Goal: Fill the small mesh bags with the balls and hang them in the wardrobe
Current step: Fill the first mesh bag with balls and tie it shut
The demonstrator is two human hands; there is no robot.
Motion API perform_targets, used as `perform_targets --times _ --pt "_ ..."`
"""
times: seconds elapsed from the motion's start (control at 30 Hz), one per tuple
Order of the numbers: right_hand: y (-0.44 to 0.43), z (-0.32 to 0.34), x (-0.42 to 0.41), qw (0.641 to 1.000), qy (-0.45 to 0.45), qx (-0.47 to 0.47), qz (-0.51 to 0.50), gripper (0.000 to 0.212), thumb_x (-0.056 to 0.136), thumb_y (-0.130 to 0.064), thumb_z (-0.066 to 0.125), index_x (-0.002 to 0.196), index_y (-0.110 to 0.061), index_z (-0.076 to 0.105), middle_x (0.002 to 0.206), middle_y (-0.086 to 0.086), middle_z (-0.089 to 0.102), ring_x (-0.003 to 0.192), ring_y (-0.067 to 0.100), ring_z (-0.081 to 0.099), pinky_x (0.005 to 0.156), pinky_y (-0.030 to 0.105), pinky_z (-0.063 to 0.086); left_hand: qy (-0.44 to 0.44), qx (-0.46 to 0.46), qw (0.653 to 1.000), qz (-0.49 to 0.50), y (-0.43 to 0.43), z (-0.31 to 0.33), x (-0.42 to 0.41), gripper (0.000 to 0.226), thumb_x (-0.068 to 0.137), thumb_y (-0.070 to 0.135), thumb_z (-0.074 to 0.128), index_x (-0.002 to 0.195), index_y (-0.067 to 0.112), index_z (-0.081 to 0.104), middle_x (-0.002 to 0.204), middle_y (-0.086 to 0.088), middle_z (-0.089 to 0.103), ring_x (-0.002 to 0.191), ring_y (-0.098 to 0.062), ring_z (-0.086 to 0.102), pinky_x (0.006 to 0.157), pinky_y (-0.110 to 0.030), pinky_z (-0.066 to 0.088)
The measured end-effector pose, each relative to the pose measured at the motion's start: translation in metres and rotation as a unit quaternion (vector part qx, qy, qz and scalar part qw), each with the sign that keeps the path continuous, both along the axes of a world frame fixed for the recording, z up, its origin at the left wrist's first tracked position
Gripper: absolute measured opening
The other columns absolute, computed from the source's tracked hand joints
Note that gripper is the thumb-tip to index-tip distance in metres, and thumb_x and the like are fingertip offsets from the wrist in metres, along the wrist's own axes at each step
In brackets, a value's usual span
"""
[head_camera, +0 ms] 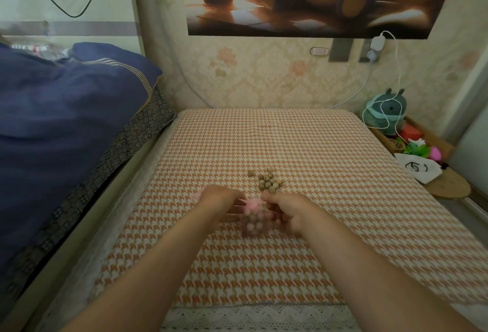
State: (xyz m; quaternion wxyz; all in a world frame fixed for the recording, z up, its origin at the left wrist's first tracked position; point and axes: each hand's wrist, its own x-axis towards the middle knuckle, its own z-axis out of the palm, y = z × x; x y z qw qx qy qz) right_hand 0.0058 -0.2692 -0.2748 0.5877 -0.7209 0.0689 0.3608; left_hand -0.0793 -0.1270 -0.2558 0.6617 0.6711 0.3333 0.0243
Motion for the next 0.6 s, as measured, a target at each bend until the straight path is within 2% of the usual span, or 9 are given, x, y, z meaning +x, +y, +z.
perform_targets --times 0.1,0.2,0.27,0.37,0.43,0.53,0.6 --pt "-0.005 -0.005 0.004 0.999 -0.03 -0.042 -0.005 0.023 0.087 -0.024 0.081 0.078 -0.007 0.068 0.051 0.001 0.064 0.036 0.01 0.055 0.036 0.017 0.034 0.01 0.084 0.996 -0.041 0.012 -0.002 -0.008 0.018 0.083 0.021 0.076 0.091 0.004 0.075 0.084 -0.008 0.076 0.079 -0.023 0.073 0.075 -0.037 0.061" --pt "-0.006 -0.002 0.002 0.992 -0.09 -0.09 -0.002 0.023 0.083 -0.021 0.084 0.081 -0.002 0.074 0.057 0.005 0.069 0.037 0.014 0.056 0.039 0.02 0.037 0.013 0.21 0.973 -0.091 0.016 -0.005 -0.016 0.031 0.07 0.035 0.087 0.092 0.014 0.079 0.086 0.001 0.075 0.085 -0.014 0.07 0.067 -0.026 0.056" --pt "-0.007 0.002 -0.003 0.985 -0.135 -0.111 0.005 0.02 0.083 -0.021 0.084 0.081 -0.002 0.076 0.061 0.007 0.072 0.038 0.015 0.056 0.041 0.022 0.039 -0.004 0.279 0.955 -0.096 0.015 -0.009 -0.018 0.036 0.068 0.037 0.088 0.095 0.015 0.079 0.087 0.005 0.073 0.084 -0.006 0.067 0.066 -0.017 0.05" --pt "-0.009 0.008 -0.009 0.969 -0.219 -0.106 0.046 0.009 0.085 -0.022 0.081 0.081 -0.014 0.081 0.079 0.008 0.078 0.054 0.019 0.065 0.051 0.028 0.048 -0.027 0.35 0.933 -0.079 0.014 -0.014 -0.019 0.03 0.072 0.039 0.085 0.09 0.016 0.079 0.078 0.011 0.07 0.075 0.001 0.063 0.061 -0.011 0.045" --pt "-0.011 0.013 -0.012 0.931 -0.319 -0.149 0.096 0.012 0.086 -0.029 0.079 0.075 -0.025 0.079 0.085 -0.001 0.079 0.068 0.015 0.07 0.061 0.029 0.053 -0.028 0.385 0.918 -0.09 0.013 -0.014 -0.018 0.026 0.074 0.042 0.083 0.084 0.019 0.08 0.073 0.014 0.068 0.07 0.003 0.061 0.06 -0.013 0.044" --pt "-0.014 0.02 -0.02 0.827 -0.479 -0.248 0.16 0.013 0.089 -0.04 0.074 0.085 -0.032 0.083 0.092 -0.016 0.077 0.082 0.006 0.068 0.07 0.029 0.056 -0.009 0.411 0.902 -0.135 0.013 -0.014 -0.017 0.025 0.081 0.045 0.075 0.079 0.021 0.08 0.067 0.009 0.07 0.063 -0.004 0.061 0.059 -0.021 0.044" --pt "-0.014 0.022 -0.024 0.76 -0.564 -0.257 0.195 0.015 0.09 -0.044 0.07 0.093 -0.035 0.082 0.098 -0.016 0.075 0.088 0.005 0.066 0.07 0.027 0.052 -0.005 0.409 0.898 -0.16 0.012 -0.016 -0.016 0.028 0.084 0.046 0.071 0.075 0.021 0.079 0.062 0.003 0.069 0.058 -0.01 0.058 0.057 -0.026 0.042"
